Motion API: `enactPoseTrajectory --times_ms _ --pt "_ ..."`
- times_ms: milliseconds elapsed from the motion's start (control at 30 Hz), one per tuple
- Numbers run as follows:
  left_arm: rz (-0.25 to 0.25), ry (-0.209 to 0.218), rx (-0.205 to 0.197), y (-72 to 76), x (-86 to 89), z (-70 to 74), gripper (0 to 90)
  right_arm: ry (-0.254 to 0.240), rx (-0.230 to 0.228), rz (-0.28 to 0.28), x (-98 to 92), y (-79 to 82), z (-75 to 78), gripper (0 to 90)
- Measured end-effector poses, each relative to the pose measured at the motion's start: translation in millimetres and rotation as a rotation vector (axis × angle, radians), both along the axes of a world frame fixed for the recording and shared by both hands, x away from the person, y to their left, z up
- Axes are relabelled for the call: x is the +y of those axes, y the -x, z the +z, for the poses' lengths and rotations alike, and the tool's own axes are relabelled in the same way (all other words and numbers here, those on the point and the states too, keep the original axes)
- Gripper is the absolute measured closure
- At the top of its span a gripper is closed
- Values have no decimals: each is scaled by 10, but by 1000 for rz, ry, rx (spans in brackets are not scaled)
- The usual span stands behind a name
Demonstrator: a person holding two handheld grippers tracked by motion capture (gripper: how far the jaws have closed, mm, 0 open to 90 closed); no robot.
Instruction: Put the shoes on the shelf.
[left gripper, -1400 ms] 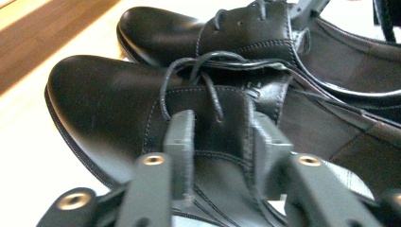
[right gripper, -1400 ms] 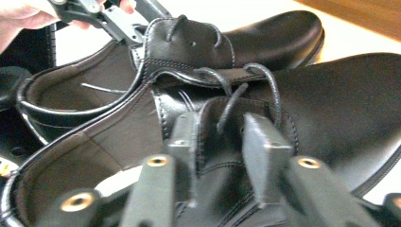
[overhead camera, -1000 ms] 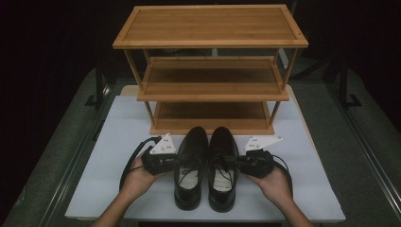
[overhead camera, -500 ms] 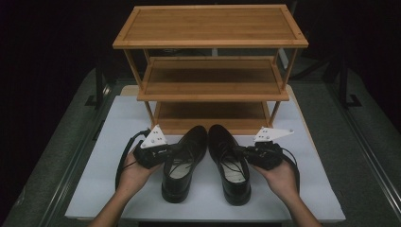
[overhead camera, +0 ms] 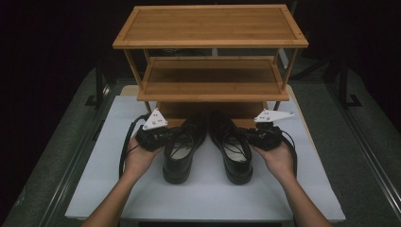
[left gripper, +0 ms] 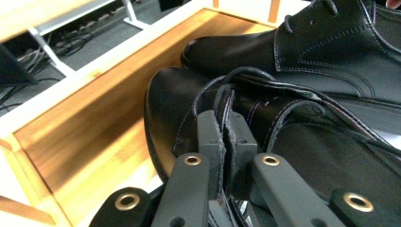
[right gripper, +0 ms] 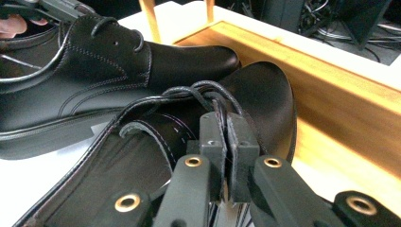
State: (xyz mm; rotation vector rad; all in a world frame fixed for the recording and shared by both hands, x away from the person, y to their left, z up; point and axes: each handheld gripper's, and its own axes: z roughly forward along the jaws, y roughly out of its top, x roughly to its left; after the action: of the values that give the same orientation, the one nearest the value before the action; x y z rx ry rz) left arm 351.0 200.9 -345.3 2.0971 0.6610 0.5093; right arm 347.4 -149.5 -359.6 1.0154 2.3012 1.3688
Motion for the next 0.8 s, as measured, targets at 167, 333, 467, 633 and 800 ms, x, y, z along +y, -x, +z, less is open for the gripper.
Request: enactPoseTrajectory --times_ms 167,333,467,633,800 --pt "32 11 -14 -161 -37 -29 872 -3 -8 -26 37 -190 -18 870" --pt "59 11 -38 -311 -106 -91 872 19 -12 -43 97 -369 -40 870" --pt "89 34 -37 -431 -137 -162 872 28 -14 -64 146 -492 -59 869" --pt "120 29 -59 -562 -197 -257 871 37 -34 -90 190 -613 -97 869" --pt "141 34 -81 -658 -264 -323 871 28 -38 -126 202 -700 -149 869"
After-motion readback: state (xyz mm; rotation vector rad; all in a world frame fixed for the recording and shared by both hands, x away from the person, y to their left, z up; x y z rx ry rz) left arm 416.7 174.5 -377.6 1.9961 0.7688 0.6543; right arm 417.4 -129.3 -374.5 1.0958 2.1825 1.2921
